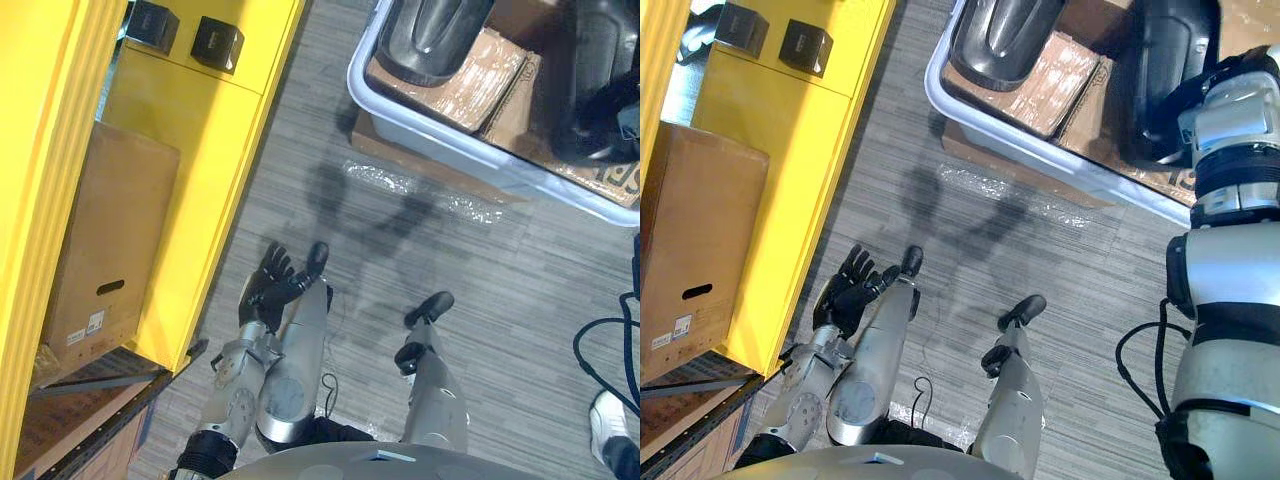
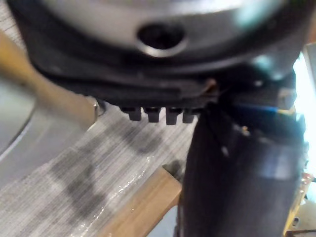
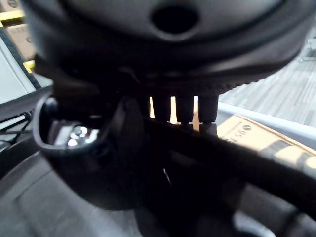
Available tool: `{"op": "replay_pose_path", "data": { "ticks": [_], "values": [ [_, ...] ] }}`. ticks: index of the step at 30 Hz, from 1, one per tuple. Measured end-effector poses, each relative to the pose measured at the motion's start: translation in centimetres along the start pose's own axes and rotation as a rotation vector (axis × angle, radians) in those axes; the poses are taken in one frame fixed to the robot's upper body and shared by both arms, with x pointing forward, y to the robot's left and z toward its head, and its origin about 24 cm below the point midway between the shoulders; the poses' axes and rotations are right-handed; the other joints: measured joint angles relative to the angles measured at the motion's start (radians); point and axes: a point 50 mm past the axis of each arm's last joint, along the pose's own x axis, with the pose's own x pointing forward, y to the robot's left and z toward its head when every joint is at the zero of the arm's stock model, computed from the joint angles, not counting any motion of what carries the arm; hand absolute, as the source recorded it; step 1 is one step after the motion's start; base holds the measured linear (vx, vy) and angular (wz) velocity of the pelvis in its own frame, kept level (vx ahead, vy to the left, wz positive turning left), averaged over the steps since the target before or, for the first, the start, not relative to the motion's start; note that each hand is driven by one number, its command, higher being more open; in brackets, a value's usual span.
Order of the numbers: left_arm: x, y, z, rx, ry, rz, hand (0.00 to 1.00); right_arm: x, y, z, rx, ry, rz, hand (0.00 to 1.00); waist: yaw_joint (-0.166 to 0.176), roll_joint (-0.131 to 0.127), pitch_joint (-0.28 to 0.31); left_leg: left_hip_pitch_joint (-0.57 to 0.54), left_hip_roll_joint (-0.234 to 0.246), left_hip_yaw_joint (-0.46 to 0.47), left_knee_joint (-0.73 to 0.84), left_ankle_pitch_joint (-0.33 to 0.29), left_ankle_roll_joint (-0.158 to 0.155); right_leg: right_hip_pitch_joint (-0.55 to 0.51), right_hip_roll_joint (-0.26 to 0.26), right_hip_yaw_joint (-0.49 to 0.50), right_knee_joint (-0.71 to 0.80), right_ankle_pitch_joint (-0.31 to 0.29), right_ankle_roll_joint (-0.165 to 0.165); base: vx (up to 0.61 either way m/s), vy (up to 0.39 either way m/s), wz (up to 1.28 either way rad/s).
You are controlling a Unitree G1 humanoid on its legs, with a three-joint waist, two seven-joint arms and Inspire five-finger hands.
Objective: Walk over and take three plastic housings, then place them on the shelf
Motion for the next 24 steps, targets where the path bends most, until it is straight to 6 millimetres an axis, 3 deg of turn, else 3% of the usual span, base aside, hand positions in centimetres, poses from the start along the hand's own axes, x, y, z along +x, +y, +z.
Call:
{"op": "replay_pose_path", "data": {
  "ticks": [7, 11, 16, 21, 24],
  "values": [
    [-0.3, 1.6, 1.0, 0.000, -0.036, 0.052, 1.00, 0.4, 1.5, -2.2, -0.025, 0.051, -0.006, 0.00, -0.001, -0.019, -0.001, 0.034, 0.002, -0.002, -0.015, 0.007, -0.003, 0.029, -0.004, -0.029, 0.015, -0.023, -0.016, -0.06, 0.020, 0.04],
    [-1.3, 3.1, 0.8, 0.029, -0.024, 0.089, 1.00, 0.6, 4.4, -5.2, -0.023, 0.157, 0.026, 0.00, -0.010, -0.049, -0.009, 0.067, 0.000, 0.000, -0.029, 0.010, -0.002, 0.058, -0.007, -0.042, 0.015, -0.023, -0.016, -0.02, 0.020, 0.03],
    [-1.9, 3.6, 1.0, 0.049, -0.055, 0.100, 1.00, 0.7, 5.1, -5.7, 0.041, 0.087, -0.087, 0.00, -0.038, -0.052, -0.007, 0.106, 0.006, 0.014, -0.047, 0.019, -0.004, 0.079, -0.005, -0.036, 0.014, -0.023, -0.016, -0.06, 0.014, -0.07],
    [-1.7, 3.2, 3.1, 0.147, -0.134, 0.044, 1.00, 0.0, 3.9, -2.6, 0.077, -0.156, -0.276, 0.00, -0.069, -0.071, -0.011, 0.191, 0.028, 0.038, -0.094, 0.029, -0.016, 0.137, 0.018, -0.020, -0.015, -0.024, -0.019, -0.06, -0.023, -0.13],
    [-1.5, 2.3, 6.0, 0.216, -0.222, -0.037, 1.00, -0.9, 4.1, -1.0, 0.105, -0.309, -0.320, 0.00, -0.085, -0.109, -0.029, 0.255, 0.038, 0.049, -0.137, 0.041, -0.030, 0.179, 0.039, -0.012, -0.042, -0.023, -0.020, 0.01, -0.049, -0.12]
  ]
}}
